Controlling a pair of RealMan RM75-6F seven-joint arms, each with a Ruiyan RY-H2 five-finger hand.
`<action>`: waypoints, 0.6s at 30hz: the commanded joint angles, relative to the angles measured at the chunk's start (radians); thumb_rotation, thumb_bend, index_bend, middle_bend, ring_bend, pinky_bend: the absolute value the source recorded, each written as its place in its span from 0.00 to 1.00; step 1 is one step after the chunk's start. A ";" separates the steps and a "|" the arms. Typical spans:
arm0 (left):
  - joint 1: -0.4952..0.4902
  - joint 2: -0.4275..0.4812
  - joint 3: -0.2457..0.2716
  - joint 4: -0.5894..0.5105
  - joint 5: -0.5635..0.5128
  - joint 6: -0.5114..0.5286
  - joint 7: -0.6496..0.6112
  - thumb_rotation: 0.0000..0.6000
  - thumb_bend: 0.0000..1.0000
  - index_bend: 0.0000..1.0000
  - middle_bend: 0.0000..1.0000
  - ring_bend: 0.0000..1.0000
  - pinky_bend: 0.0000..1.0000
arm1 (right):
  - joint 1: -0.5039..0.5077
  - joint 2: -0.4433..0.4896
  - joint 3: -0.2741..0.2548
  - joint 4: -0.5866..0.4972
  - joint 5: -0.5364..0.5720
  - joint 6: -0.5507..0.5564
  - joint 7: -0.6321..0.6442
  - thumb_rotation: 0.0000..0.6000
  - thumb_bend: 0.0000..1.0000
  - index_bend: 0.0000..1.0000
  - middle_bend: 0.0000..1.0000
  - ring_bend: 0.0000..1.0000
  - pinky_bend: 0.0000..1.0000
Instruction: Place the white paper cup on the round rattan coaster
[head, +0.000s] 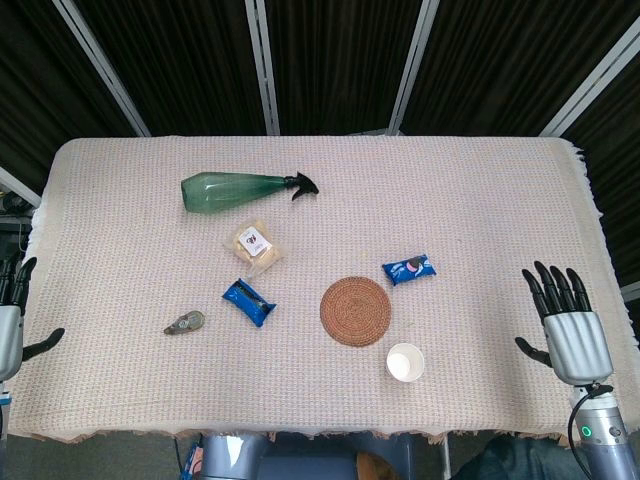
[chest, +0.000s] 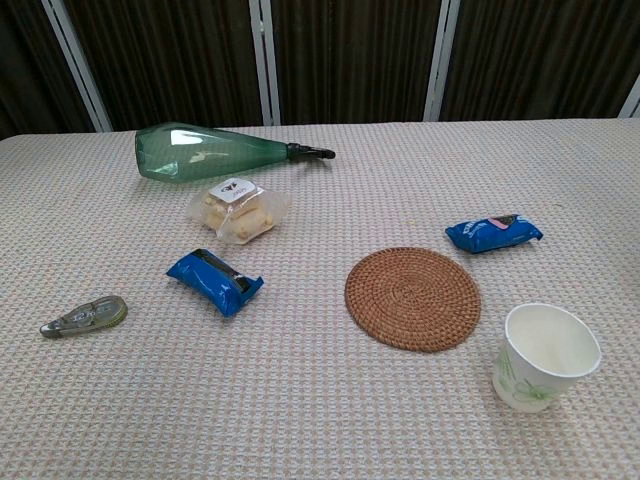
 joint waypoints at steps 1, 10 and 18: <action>0.004 0.006 0.001 -0.010 -0.002 -0.005 0.002 1.00 0.00 0.00 0.00 0.00 0.00 | 0.000 0.000 -0.001 -0.001 -0.003 0.001 0.001 1.00 0.00 0.00 0.00 0.00 0.00; 0.009 0.026 0.000 -0.033 0.010 -0.011 0.001 1.00 0.00 0.00 0.00 0.00 0.00 | 0.014 0.037 -0.049 -0.064 -0.046 -0.055 0.084 1.00 0.00 0.00 0.00 0.00 0.00; 0.005 0.042 -0.009 -0.061 0.021 -0.016 0.011 1.00 0.00 0.00 0.00 0.00 0.00 | 0.128 0.130 -0.117 -0.206 -0.153 -0.258 0.169 1.00 0.00 0.04 0.15 0.12 0.13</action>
